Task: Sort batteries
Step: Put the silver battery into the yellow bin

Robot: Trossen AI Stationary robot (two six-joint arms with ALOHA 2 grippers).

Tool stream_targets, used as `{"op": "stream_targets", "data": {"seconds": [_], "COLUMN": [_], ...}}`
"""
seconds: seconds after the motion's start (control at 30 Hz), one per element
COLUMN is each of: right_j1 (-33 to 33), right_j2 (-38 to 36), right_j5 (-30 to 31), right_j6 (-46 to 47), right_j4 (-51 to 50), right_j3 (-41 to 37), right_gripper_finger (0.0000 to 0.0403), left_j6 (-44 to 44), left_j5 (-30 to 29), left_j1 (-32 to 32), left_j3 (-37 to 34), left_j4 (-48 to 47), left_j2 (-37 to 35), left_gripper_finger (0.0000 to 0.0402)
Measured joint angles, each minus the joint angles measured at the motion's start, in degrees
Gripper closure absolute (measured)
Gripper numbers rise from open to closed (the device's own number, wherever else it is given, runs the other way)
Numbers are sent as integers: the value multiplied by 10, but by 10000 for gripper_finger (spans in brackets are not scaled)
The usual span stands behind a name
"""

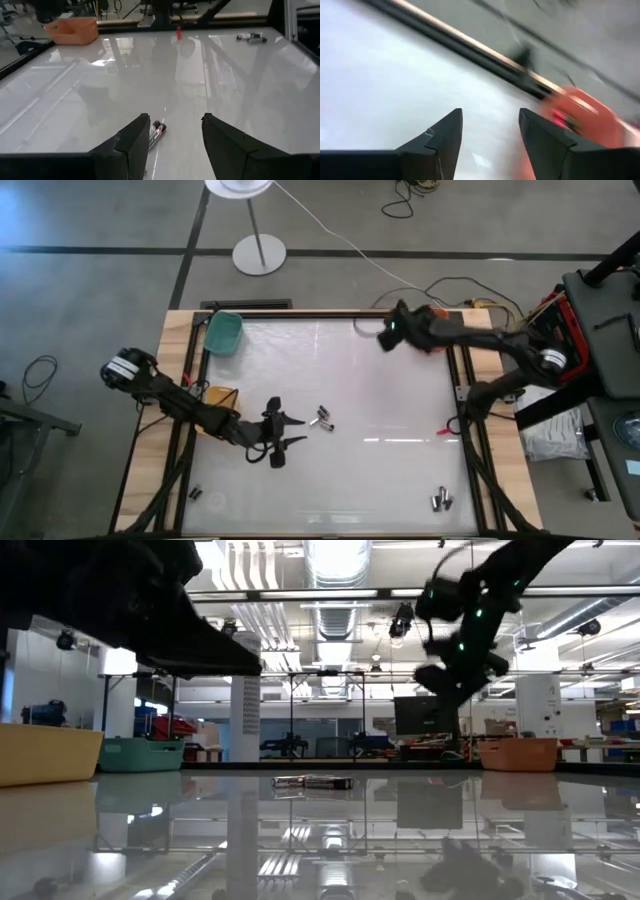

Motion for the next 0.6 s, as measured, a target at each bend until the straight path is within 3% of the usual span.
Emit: {"op": "stream_targets", "data": {"seconds": [0.3,0.43,0.6], "right_j1": [274,350,407], "right_j2": [-62,-17,92], "right_j5": [-4,-29,-61], "right_j6": [-41,-30,-25], "right_j4": [293,435,577], "right_j3": [-135,-177,-180], "right_gripper_finger": [223,232,246], "left_j6": [-2,-18,-23], "left_j5": [12,27,59], "left_j1": [12,35,62], "left_j3": [5,11,41], "left_j4": [-3,0,2], "left_j2": [54,90,137], "left_gripper_finger": [240,240,240]}}
